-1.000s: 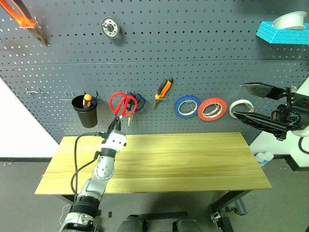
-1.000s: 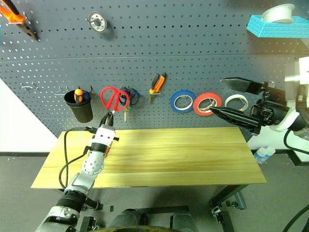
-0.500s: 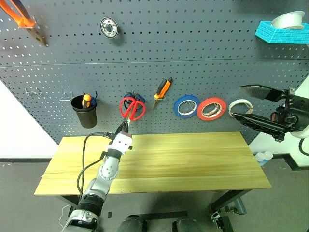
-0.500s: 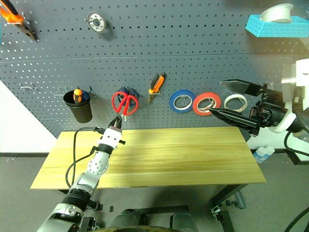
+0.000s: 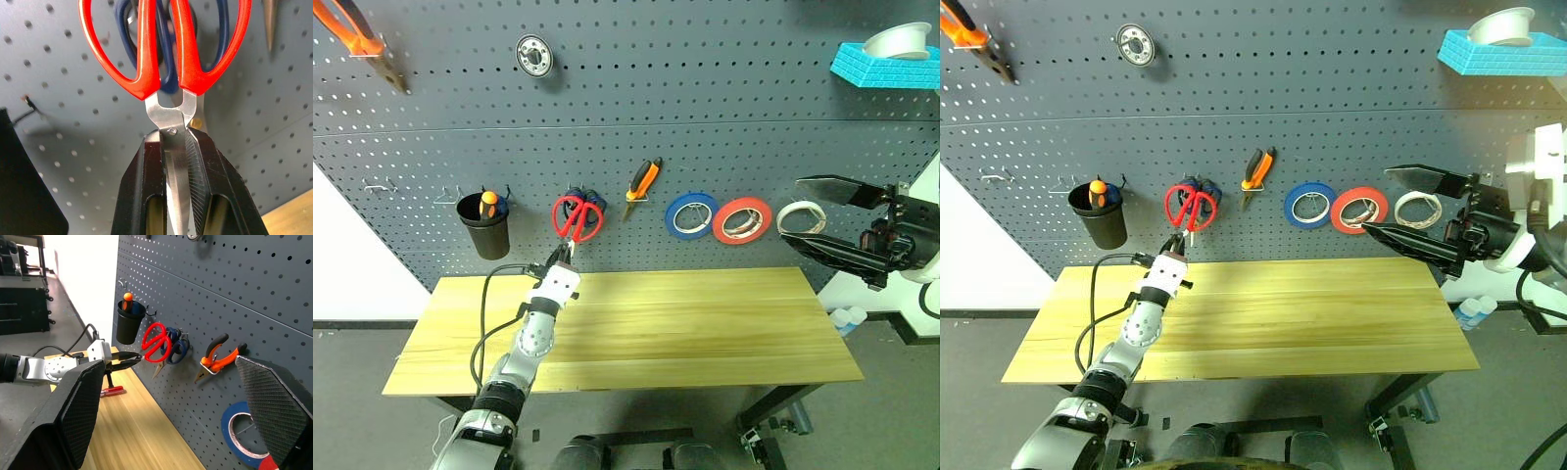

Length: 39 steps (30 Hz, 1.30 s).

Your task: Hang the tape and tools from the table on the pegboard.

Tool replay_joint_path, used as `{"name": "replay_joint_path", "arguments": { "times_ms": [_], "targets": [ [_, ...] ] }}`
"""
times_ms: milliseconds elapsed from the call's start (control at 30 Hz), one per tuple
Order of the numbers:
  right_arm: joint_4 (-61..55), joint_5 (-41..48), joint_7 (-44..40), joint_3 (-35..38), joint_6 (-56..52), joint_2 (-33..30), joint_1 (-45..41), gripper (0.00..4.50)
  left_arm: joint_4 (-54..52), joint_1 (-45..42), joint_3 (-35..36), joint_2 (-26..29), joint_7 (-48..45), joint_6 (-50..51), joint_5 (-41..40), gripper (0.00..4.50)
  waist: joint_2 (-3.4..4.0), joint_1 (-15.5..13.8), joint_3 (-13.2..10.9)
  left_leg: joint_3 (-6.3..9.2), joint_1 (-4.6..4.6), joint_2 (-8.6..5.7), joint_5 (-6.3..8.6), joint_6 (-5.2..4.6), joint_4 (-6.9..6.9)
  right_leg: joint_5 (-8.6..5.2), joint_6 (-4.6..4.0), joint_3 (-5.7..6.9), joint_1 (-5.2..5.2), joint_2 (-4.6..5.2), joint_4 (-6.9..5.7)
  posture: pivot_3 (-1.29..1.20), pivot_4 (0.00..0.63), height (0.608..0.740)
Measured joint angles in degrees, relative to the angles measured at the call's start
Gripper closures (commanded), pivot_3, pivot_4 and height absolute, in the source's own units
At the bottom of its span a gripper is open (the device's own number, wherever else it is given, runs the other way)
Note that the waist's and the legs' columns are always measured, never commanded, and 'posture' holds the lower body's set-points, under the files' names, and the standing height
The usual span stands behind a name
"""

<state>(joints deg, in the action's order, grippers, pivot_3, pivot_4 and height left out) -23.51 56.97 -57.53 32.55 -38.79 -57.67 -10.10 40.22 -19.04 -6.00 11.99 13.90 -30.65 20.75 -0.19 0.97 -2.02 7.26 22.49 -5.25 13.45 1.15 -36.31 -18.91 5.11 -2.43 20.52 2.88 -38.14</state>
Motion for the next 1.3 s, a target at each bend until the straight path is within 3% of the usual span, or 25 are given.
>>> {"name": "replay_joint_path", "arguments": {
  "times_ms": [367, 667, 967, 1300],
  "targets": [
    [-0.14, 0.03, 0.68, -0.11, 0.0, 0.0, -0.01, 0.0, 12.48, -9.09, -0.59, -3.5, 3.13, -0.27, -0.22, 4.26, -0.04, 0.01, -0.01, -0.01, 0.01, -0.01, 0.01, -0.01, -0.01, 0.01, 0.03, 0.01, 0.0, 0.0, 0.0, -0.16, 0.0, 0.717],
    [-0.48, 0.05, 0.89, -0.09, -0.01, 0.0, 0.29, 0.0, 15.07, -10.63, -0.48, -4.35, 2.83, -0.09, -1.5, 4.26, -0.04, 0.05, 0.0, -0.01, 0.0, -0.01, 0.0, -0.01, -0.02, 0.02, 0.04, 0.01, -0.02, 0.0, 0.0, -0.16, 0.0, 0.717],
    [-0.79, 0.0, 1.06, -0.09, 0.07, 0.09, 0.4, 0.0, 15.39, -7.79, -1.37, -4.72, 1.54, 1.83, -1.45, 1.33, -0.06, 0.12, -0.01, -0.01, 0.01, 0.0, 0.01, -0.01, -0.01, 0.02, 0.04, 0.0, 0.01, 0.0, -0.02, -0.15, 0.0, 0.717],
    [-0.87, -0.52, 1.05, -0.18, 0.32, 0.24, 0.52, 0.0, 13.42, -3.14, -1.46, -3.48, -1.46, 5.92, -1.66, 1.33, -0.05, 0.21, 0.0, -0.01, 0.01, 0.0, 0.01, -0.02, 0.01, 0.02, 0.04, -0.02, 0.03, 0.0, -0.01, -0.15, 0.0, 0.717]
  ]
}}
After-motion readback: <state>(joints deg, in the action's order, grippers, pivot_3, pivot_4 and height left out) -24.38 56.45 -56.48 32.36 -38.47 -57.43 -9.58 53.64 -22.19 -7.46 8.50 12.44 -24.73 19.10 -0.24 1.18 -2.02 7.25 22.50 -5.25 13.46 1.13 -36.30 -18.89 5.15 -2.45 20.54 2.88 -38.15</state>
